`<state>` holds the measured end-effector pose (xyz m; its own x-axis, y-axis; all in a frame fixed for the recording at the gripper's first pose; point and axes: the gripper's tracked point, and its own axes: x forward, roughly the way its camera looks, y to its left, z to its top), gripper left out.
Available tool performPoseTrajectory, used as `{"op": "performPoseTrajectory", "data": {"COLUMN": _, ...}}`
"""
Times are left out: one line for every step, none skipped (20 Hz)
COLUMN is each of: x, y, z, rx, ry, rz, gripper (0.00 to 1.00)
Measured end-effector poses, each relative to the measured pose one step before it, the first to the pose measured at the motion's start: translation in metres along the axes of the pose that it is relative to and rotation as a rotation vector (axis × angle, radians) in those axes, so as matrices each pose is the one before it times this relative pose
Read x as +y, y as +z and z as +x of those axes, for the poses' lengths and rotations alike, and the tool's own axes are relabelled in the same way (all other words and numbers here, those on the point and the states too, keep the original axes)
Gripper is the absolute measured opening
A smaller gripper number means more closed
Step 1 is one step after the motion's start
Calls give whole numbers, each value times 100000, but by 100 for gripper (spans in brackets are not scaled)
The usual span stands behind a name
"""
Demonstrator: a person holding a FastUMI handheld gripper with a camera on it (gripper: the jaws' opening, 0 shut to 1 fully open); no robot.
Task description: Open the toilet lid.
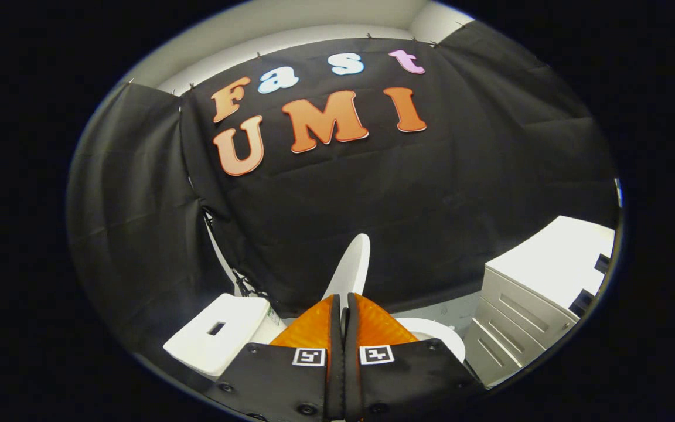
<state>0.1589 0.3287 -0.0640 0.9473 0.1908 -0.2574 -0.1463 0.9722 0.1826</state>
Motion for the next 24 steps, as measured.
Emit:
{"op": "performPoseTrajectory", "data": {"x": 880, "y": 205, "z": -1, "rx": 29, "ry": 615, "rz": -2127, "gripper": 8}}
{"op": "performPoseTrajectory", "data": {"x": 952, "y": 351, "z": 125, "rx": -456, "ry": 741, "rz": -1467, "gripper": 8}}
{"op": "performPoseTrajectory", "data": {"x": 983, "y": 246, "z": 33, "rx": -433, "ry": 886, "rz": -1122, "gripper": 8}}
{"op": "performPoseTrajectory", "data": {"x": 803, "y": 309, "z": 132, "rx": -698, "ry": 299, "rz": -1068, "gripper": 8}}
{"op": "performPoseTrajectory", "data": {"x": 685, "y": 201, "z": 32, "rx": -504, "ry": -114, "rz": -664, "gripper": 8}}
{"op": "performPoseTrajectory", "data": {"x": 535, "y": 181, "z": 8, "rx": -559, "ry": -117, "rz": 208, "gripper": 8}}
{"op": "performPoseTrajectory", "data": {"x": 694, "y": 142, "z": -11, "rx": -851, "ry": 134, "rz": 722, "gripper": 8}}
{"op": "performPoseTrajectory", "data": {"x": 574, "y": 208, "z": -28, "rx": -895, "ry": 159, "rz": 2187, "gripper": 8}}
{"op": "performPoseTrajectory", "data": {"x": 550, "y": 207, "z": -117, "rx": -1383, "ry": 373, "rz": 4203, "gripper": 8}}
{"op": "performPoseTrajectory", "data": {"x": 819, "y": 186, "z": 30, "rx": -949, "ry": 984, "rz": 4428, "gripper": 8}}
{"op": "performPoseTrajectory", "data": {"x": 848, "y": -24, "z": 41, "rx": -428, "ry": 1002, "rz": 3672, "gripper": 8}}
{"op": "performPoseTrajectory", "data": {"x": 869, "y": -94, "z": -29, "rx": -136, "ry": 960, "rz": 1913, "gripper": 8}}
{"op": "performPoseTrajectory", "data": {"x": 965, "y": 47, "z": -28, "rx": -267, "ry": 1142, "rz": 291, "gripper": 8}}
{"op": "performPoseTrajectory", "data": {"x": 925, "y": -97, "z": 95, "rx": -45, "ry": 993, "rz": -123, "gripper": 8}}
{"op": "performPoseTrajectory", "data": {"x": 1170, "y": -57, "z": 125, "rx": -319, "ry": 1161, "rz": -296, "gripper": 8}}
{"op": "performPoseTrajectory", "data": {"x": 1348, "y": -116, "z": 136, "rx": -324, "ry": 1252, "rz": -650, "gripper": 8}}
{"op": "performPoseTrajectory", "data": {"x": 1269, "y": -152, "z": 103, "rx": -230, "ry": 1234, "rz": -1030, "gripper": 8}}
{"op": "performPoseTrajectory", "data": {"x": 1097, "y": -271, "z": 167, "rx": -360, "ry": 1141, "rz": -986, "gripper": 8}}
{"op": "performPoseTrajectory", "data": {"x": 1140, "y": -186, "z": 118, "rx": -108, "ry": 1131, "rz": -786, "gripper": 8}}
{"op": "performPoseTrajectory", "data": {"x": 1168, "y": -228, "z": 86, "rx": -3, "ry": 1033, "rz": -588, "gripper": 8}}
{"op": "performPoseTrajectory", "data": {"x": 949, "y": -308, "z": 118, "rx": 70, "ry": 954, "rz": -453, "gripper": 8}}
{"op": "performPoseTrajectory", "data": {"x": 942, "y": -177, "z": 252, "rx": 156, "ry": 816, "rz": -545, "gripper": 8}}
{"op": "performPoseTrajectory", "data": {"x": 801, "y": -246, "z": 176, "rx": 32, "ry": 785, "rz": -625, "gripper": 8}}
{"op": "performPoseTrajectory", "data": {"x": 678, "y": -299, "z": 210, "rx": 151, "ry": 574, "rz": -522, "gripper": 8}}
